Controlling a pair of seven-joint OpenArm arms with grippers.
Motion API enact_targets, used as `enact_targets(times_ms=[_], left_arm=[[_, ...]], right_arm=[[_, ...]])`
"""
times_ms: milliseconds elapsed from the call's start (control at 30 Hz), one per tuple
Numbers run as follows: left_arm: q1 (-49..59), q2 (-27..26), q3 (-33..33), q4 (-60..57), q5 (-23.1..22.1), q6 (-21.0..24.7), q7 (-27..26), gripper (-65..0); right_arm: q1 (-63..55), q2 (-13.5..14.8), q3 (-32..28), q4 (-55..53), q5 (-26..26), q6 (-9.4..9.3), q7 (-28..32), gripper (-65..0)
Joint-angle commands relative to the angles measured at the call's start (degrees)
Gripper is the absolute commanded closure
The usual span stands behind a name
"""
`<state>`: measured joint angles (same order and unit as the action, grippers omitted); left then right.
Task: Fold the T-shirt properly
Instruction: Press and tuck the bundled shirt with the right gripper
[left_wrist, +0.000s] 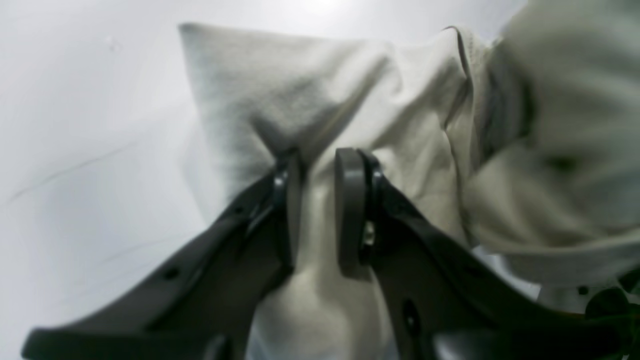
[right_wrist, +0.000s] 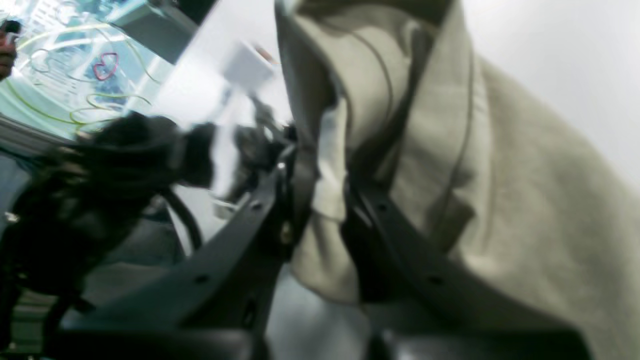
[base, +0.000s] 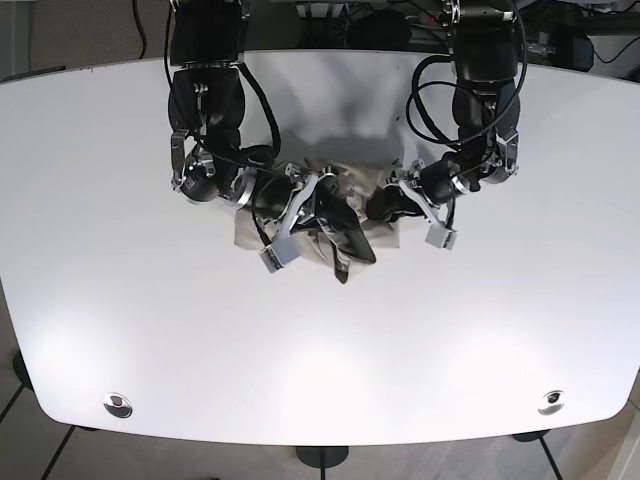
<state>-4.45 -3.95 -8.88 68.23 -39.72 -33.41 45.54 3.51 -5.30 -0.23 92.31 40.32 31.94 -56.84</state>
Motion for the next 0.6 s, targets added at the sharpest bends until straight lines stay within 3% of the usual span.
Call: enact_targets(times_ms=[33,200,267,300,333,467,600], left_arm=[[0.01,0.30,0.23,-0.05,2.85,1.19,2.86,-10.7],[0.01,0.56,0.23,-0.05,2.85,1.19,2.86,-10.7],[0.01,0.56,0.23,0.04,2.76,1.19,2.77,-10.7],[0.01,0.47,0.14,0.21,2.58,1.01,2.77,-10.7],[0.01,0.38,-0.04,0.21,2.58,0.92,2.77,-10.7],[0.10,0.30,-5.14,3.73,-0.49,0.84,2.77,-10.7],[1.94,-3.22,-12.26,10.59,-5.24,0.84,3.38,-10.7]], right_arm=[[1.72,-0.46,-2.36,-2.77,2.01,0.54,4.58,-2.2],[4.54,-0.37,-5.53,-11.30,2.01,0.45,9.94,-2.7],[5.68,-0.37,-5.53,-13.41,2.01,-1.57,10.47,-4.3],[6.12,-0.28,-5.53,-13.59,2.01,-4.30,10.55,-11.3],[6.38,0.16,-5.53,-13.59,2.01,-5.79,10.55,-17.8],[6.29,1.65,-5.53,-11.30,2.37,-6.76,10.47,-40.9],[3.92,3.76,-5.53,-3.21,2.45,-6.85,10.11,-43.4]])
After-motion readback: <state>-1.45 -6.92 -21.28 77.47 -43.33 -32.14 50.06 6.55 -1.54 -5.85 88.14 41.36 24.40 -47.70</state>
